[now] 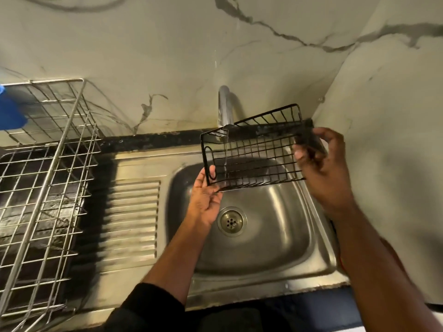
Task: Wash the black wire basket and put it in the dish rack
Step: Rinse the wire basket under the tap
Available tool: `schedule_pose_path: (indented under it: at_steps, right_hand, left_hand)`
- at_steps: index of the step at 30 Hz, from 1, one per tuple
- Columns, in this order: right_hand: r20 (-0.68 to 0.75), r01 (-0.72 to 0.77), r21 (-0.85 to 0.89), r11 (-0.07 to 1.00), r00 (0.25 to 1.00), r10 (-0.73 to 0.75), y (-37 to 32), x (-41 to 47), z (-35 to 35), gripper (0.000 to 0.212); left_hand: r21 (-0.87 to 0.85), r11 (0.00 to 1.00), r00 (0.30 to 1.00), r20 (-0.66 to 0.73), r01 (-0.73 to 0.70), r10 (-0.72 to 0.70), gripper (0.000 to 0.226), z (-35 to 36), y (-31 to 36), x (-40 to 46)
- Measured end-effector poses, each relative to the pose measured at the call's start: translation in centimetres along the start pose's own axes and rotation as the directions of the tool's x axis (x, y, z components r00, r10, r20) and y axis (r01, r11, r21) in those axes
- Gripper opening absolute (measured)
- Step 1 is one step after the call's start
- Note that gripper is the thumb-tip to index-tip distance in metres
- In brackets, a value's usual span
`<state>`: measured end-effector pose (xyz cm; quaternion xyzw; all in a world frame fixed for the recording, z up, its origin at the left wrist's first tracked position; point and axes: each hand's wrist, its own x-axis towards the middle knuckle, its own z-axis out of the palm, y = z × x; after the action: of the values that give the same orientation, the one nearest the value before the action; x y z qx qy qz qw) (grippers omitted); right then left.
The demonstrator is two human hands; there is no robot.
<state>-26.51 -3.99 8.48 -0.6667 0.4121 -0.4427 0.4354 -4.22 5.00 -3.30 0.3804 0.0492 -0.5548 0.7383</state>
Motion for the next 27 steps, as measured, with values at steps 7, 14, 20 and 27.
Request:
schedule_pose_path:
  at_steps: [7, 14, 20, 27]
  right_hand:
    - [-0.205, -0.109, 0.043, 0.993, 0.972, 0.115, -0.7, 1.4, 0.1, 0.023]
    - [-0.222, -0.256, 0.205, 0.945, 0.928, 0.300, 0.8, -0.3, 1.7, 0.059]
    - [-0.338, -0.336, 0.417, 0.845, 0.805, 0.487, 2.3, -0.9, 1.8, 0.042]
    - [-0.392, -0.334, 0.613, 0.716, 0.659, 0.642, 6.3, -1.5, 1.3, 0.044]
  left_hand:
    - [0.066, 0.998, 0.997, 0.070, 0.017, -0.022, 0.070, 2.4, -1.4, 4.8]
    - [0.486, 0.866, 0.993, 0.040, -0.113, 0.107, 0.017, 3.3, -1.6, 6.2]
    - [0.705, 0.696, 0.980, -0.007, -0.138, 0.201, 0.031, 4.4, -1.8, 5.6]
    - [0.831, 0.467, 0.933, 0.158, -0.302, 0.322, 0.021, 6.0, 0.0, 5.0]
